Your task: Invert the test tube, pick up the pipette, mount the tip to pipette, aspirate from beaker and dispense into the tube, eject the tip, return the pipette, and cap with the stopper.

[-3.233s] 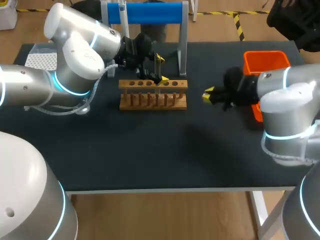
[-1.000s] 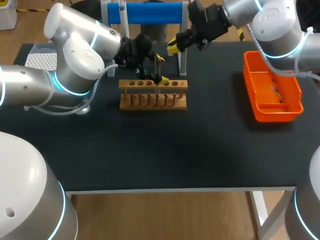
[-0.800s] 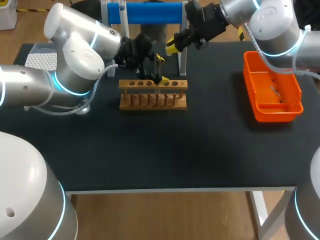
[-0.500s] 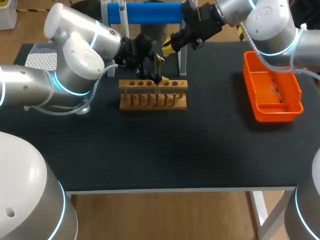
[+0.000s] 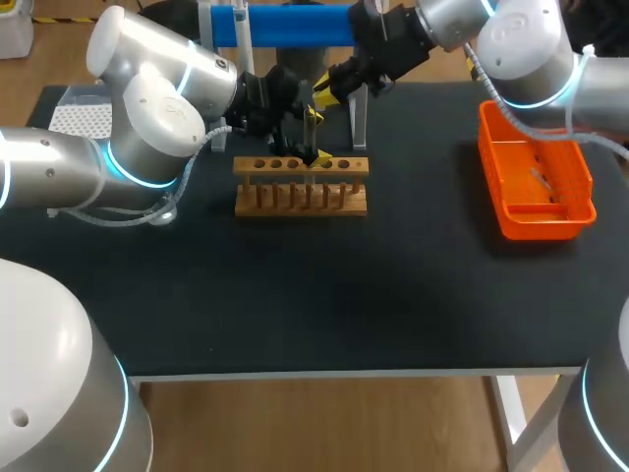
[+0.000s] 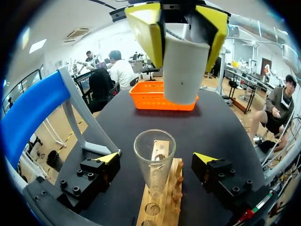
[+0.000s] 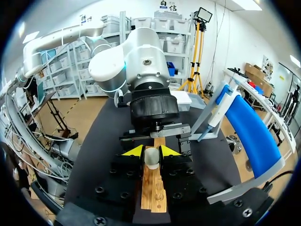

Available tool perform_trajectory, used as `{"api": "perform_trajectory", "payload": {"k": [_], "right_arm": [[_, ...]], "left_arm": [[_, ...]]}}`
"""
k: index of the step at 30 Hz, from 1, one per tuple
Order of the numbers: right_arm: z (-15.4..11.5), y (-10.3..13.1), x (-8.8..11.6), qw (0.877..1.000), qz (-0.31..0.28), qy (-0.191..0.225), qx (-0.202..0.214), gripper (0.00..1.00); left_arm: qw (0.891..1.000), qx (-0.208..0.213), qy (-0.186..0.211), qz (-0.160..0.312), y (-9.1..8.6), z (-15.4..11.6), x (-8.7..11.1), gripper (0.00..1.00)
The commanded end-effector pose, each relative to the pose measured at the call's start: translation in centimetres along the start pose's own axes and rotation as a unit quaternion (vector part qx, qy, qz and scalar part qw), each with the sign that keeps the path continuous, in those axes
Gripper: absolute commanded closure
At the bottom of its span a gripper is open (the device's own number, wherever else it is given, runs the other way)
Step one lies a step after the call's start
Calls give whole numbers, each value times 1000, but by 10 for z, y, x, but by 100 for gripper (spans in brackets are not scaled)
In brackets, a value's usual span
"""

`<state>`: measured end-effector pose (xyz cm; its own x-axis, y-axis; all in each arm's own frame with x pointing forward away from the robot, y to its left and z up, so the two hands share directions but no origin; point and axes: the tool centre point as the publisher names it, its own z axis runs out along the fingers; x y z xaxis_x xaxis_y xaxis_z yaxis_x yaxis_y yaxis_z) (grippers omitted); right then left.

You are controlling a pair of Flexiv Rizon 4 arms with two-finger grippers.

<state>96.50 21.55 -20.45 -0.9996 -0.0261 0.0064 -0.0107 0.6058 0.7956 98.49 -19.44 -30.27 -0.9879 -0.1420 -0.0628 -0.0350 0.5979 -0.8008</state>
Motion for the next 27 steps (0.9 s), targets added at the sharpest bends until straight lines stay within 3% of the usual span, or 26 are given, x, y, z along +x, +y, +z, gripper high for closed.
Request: {"api": "perform_trajectory", "payload": {"k": [1,27], "right_arm": [[1,1,-2,1000,1,3,2,100],[11,-1,-9,1000,6,3,2,100]], "left_arm": [[1000,1,1,1,1,0,-1,0],[1000,1,1,1,1,0,-1,0]]}}
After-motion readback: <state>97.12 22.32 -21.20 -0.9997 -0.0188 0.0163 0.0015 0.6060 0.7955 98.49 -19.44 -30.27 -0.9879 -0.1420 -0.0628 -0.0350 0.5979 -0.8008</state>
